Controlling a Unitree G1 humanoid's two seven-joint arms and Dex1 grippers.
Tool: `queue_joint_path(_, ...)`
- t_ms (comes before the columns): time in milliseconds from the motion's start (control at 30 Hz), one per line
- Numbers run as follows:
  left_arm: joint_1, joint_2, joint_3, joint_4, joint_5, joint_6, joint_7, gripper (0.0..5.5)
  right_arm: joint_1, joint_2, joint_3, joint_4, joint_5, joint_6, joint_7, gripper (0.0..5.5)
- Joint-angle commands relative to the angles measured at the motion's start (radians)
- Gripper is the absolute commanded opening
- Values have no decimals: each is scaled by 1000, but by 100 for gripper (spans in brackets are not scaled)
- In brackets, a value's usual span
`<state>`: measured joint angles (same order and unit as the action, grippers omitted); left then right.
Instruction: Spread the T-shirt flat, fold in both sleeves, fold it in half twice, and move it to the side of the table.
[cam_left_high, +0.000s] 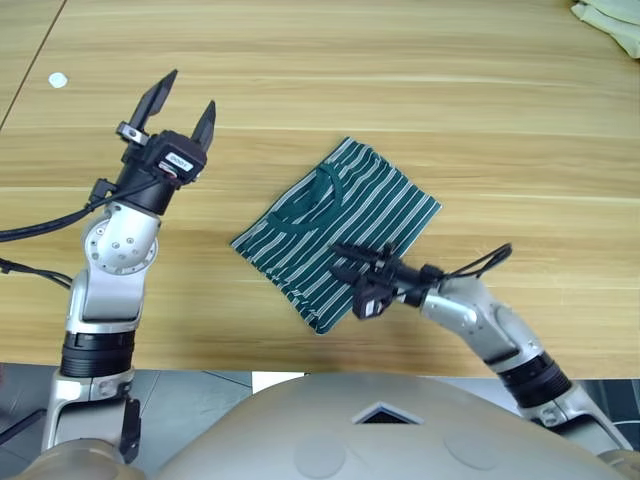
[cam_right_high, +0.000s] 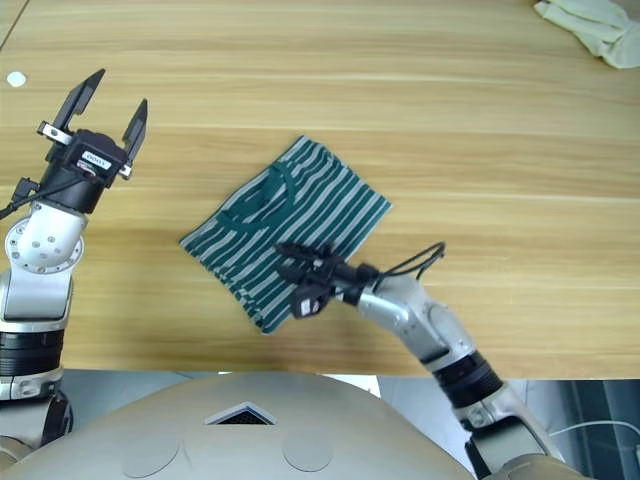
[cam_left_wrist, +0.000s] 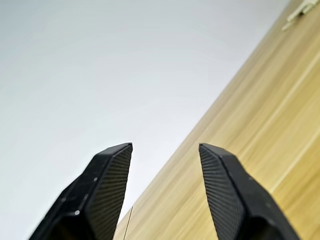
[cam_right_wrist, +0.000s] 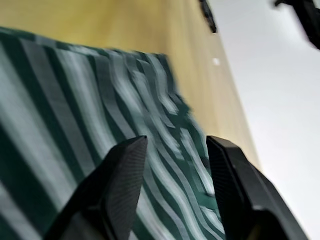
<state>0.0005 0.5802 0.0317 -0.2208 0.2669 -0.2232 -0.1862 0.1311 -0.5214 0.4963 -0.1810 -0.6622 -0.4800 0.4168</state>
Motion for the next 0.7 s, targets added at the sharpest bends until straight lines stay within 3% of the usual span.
queue_joint_path(33,-36,-33,-14,97,19,7,16,246,27,-29,4,22,-79,24,-19,219)
queue_joint_path(167,-65,-51,-28,161,43,-15,30,246,38,-93,-29,75,-106,47,-19,219)
queue_joint_path(467,-71,-67,-57,206,69,-46,27,246,22,-429,-206,138,19,10,105,219)
queue_joint_path(700,-107,-63,-166,311,139,-113,-9,246,-29,-378,-272,-15,217,-14,104,219)
